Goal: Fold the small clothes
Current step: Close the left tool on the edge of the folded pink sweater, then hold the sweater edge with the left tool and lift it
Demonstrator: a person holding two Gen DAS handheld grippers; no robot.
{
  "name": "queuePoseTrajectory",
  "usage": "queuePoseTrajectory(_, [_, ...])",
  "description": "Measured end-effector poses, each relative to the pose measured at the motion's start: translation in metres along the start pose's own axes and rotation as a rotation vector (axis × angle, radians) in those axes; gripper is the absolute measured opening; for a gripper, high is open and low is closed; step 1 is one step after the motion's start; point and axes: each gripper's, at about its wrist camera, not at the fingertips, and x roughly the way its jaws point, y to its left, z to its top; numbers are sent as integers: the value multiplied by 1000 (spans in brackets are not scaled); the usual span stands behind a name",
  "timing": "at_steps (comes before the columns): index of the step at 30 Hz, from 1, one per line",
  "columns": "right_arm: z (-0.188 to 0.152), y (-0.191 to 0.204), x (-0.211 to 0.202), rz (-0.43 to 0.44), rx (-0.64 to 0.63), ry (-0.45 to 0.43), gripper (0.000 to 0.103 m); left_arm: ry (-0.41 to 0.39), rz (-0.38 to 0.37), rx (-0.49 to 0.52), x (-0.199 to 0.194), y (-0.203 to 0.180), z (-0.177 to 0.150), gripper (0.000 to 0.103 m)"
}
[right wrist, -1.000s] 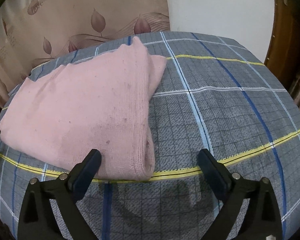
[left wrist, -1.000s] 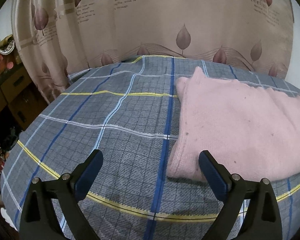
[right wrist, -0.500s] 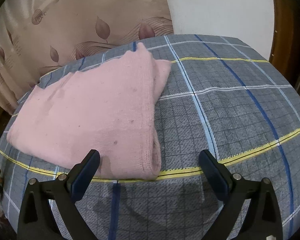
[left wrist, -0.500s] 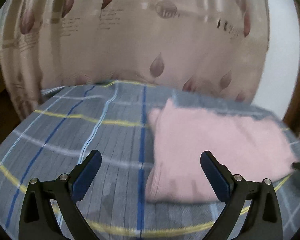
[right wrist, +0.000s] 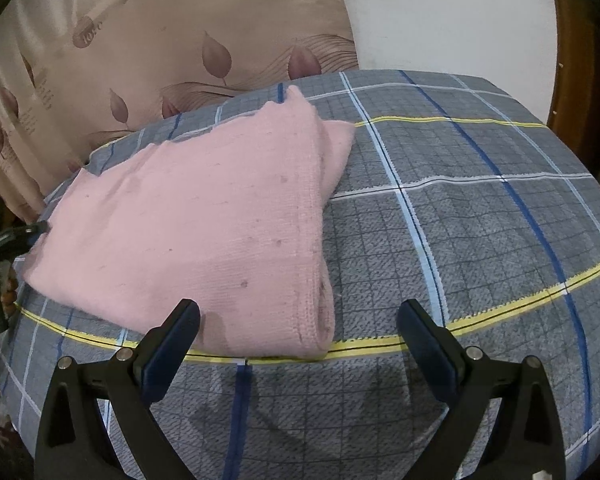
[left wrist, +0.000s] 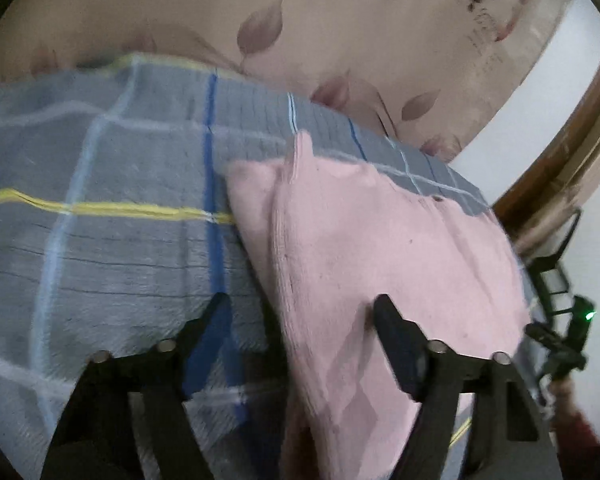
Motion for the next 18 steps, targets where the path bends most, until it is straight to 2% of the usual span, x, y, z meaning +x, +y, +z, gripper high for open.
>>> queuePoseTrajectory(2, [0,0,0,6,1,-2,99,-9,-39,-17,5,6,7,71])
queuePoseTrajectory(8, [-1,0,0,20,-5,0,99,27,-161,-56,26,13,28,69])
queuePoseTrajectory(9, [-1,1,1,21,-7,2,99,28,-175,-72,29,15,31,55])
queuePoseTrajectory(10, [-1,1,1,22,-7,2,99,39,-197,-100,35,18,33,36])
queuePoseTrajectory(12, [-1,0,1,27,-4,-1,99,49,-234,-149,45,24,34,32])
queuePoseTrajectory(16, [-2,-1,0,40,5,-7,99,12,-198,-65,42,14,32,26])
queuePoseTrajectory(18, [-3,-2,-1,44,16,-13,99,5,-206,-66,42,14,30,25])
